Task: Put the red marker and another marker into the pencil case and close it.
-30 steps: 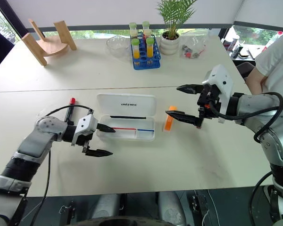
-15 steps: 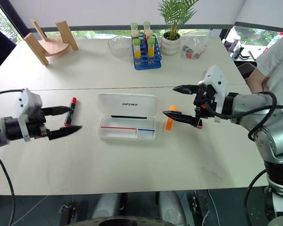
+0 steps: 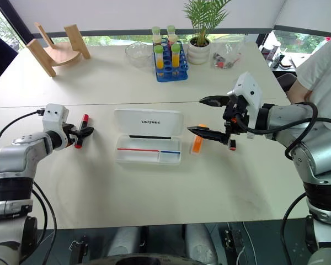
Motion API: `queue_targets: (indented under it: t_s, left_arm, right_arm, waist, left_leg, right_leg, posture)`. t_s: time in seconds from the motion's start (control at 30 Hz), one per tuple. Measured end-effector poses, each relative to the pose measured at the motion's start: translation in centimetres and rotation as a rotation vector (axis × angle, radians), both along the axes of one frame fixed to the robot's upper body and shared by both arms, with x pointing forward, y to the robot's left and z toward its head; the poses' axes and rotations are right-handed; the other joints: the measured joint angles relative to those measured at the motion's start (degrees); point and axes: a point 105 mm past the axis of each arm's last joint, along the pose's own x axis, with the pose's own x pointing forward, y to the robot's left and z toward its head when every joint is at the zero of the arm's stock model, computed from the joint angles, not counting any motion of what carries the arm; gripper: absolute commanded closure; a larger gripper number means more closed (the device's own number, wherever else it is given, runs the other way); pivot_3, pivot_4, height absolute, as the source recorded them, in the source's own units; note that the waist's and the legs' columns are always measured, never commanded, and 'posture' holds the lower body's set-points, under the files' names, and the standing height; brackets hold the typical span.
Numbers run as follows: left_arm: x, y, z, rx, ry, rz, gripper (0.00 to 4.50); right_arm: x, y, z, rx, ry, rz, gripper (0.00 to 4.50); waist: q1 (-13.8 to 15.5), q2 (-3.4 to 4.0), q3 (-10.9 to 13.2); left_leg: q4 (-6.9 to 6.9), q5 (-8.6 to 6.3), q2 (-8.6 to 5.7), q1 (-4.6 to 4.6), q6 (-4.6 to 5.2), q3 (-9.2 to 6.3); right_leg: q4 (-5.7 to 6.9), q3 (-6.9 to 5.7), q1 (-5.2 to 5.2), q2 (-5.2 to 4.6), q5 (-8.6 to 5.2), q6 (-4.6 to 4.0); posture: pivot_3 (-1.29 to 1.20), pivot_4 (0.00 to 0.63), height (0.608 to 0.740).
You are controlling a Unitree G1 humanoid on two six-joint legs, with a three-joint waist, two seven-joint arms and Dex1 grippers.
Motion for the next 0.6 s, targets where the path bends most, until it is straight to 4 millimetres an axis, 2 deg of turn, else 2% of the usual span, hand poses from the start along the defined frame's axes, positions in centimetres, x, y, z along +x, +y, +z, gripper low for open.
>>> queue_targets:
  t_s: [0.1, 0.17, 0.27, 0.33, 0.43, 0.53, 0.6]
  left_arm:
    - [0.0, 0.7, -0.2, -0.009, 0.009, 0.039, 3.38]
    - [0.0, 1.0, -0.2, -0.018, 0.007, 0.051, 4.19]
    - [-0.2, 0.9, -0.1, -0.032, 0.001, 0.042, 4.22]
    - [-0.8, 0.4, 0.2, -0.034, -0.012, -0.028, 4.22]
    - [-2.5, -3.5, 2.8, -0.028, -0.123, -0.358, 4.22]
    - [-5.9, -7.9, 7.6, 0.013, -0.244, -0.771, 4.22]
    - [-7.7, -10.1, 9.3, 0.060, -0.280, -0.986, 4.22]
  right_arm:
    - [0.0, -0.2, 0.3, 0.003, -0.010, -0.014, 0.00]
    - [0.0, -0.5, 0.5, 0.004, -0.018, -0.031, 0.00]
    - [0.0, -1.0, 0.1, 0.000, 0.002, -0.055, 0.00]
    - [-0.2, -1.5, -0.5, -0.012, 0.023, -0.074, 0.00]
    - [-0.4, -2.8, -1.0, -0.049, 0.043, -0.119, 0.00]
    - [-0.7, -3.6, -1.7, -0.084, 0.073, -0.136, 0.00]
    - [-1.0, -3.9, -2.2, -0.091, 0.096, -0.137, 0.00]
  waist:
    - [-0.1, 0.03, 0.0]
    - [-0.1, 0.05, 0.0]
    - [-0.1, 0.05, 0.0]
    - [-0.1, 0.05, 0.0]
    - [0.0, -0.02, 0.0]
    - [0.1, 0.00, 0.0]
    - [0.1, 0.08, 0.0]
  left_leg:
    - [0.01, 0.00, -0.02, 0.13, 0.00, 0.03]
    - [0.01, 0.00, -0.02, 0.15, 0.00, 0.02]
    - [0.01, 0.00, -0.01, 0.14, 0.00, 0.02]
    - [0.00, 0.00, -0.01, 0.09, -0.01, 0.03]
    - [0.00, 0.06, 0.01, -0.10, -0.13, 0.03]
    - [-0.01, 0.07, 0.01, -0.08, -0.14, 0.04]
    - [-0.01, 0.06, 0.00, 0.04, -0.13, 0.09]
  right_leg:
    - [0.01, 0.02, 0.13, -0.04, 0.00, 0.00]
    - [0.02, 0.02, 0.15, -0.03, 0.00, 0.00]
    - [0.01, 0.02, 0.15, -0.03, 0.00, 0.00]
    - [-0.01, 0.02, 0.11, -0.03, 0.00, 0.00]
    - [-0.03, 0.02, -0.07, -0.04, 0.00, -0.01]
    - [-0.05, 0.01, -0.04, -0.05, -0.01, -0.03]
    - [-0.05, 0.04, 0.07, -0.05, -0.01, -0.02]
  posture:
    - [0.00, 0.150, 0.740]
    - [0.00, 0.150, 0.740]
    - [0.00, 0.150, 0.740]
    - [0.00, 0.150, 0.740]
    - [0.00, 0.150, 0.740]
    - [0.00, 0.150, 0.740]
    - [0.00, 0.150, 0.740]
